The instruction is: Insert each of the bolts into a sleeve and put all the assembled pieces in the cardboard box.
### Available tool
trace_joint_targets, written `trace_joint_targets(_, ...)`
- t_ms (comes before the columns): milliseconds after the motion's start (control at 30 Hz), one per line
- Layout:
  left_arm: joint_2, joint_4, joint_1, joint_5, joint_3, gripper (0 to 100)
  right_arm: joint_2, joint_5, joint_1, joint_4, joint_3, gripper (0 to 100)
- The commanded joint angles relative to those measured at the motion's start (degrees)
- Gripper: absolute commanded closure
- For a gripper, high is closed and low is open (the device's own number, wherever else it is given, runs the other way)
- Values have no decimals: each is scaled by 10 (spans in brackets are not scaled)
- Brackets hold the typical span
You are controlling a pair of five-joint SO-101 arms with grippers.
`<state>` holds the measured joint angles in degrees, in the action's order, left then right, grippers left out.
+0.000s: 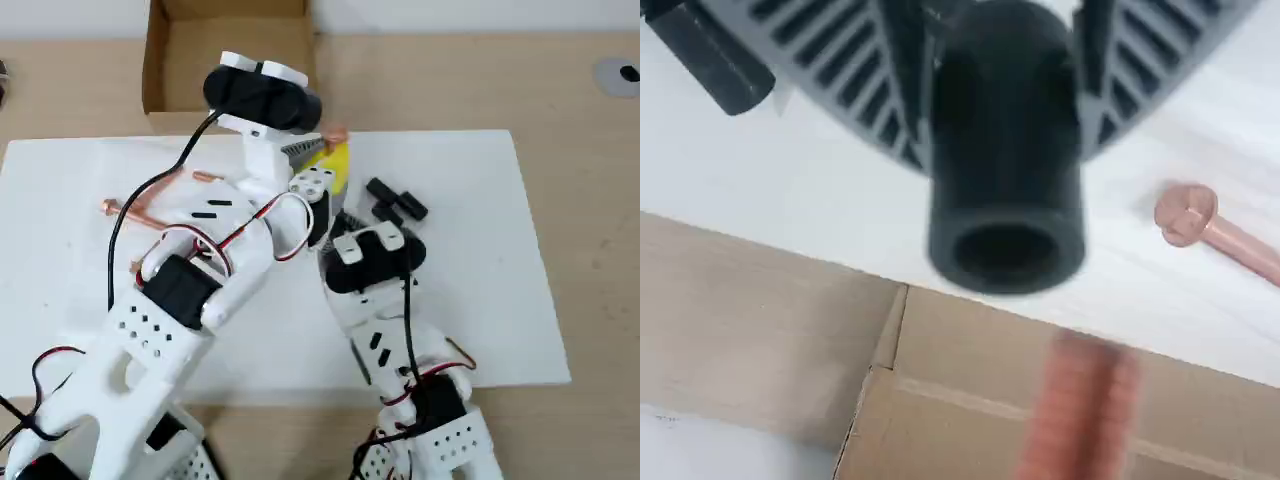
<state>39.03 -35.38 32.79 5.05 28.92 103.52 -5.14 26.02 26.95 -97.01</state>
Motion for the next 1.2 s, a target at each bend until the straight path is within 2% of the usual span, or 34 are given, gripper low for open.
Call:
trace_joint_targets(0, 16, 14, -6, -2, -17, 995, 43, 4, 0, -1, 4, 987)
trace_joint_targets(167, 46, 29, -6, 22, 33, 995, 43, 4, 0, -1, 9, 987)
trace_joint_targets(500, 123, 168, -46, 27, 150, 995, 43, 4, 0, -1, 9, 987)
trace_joint_targets(900, 211, 174, -32, 21, 179, 994, 43, 4, 0, -1, 8, 987)
trace_joint_targets(1167, 313, 157, -32, -187, 233, 992, 43, 4, 0, 0, 10, 987)
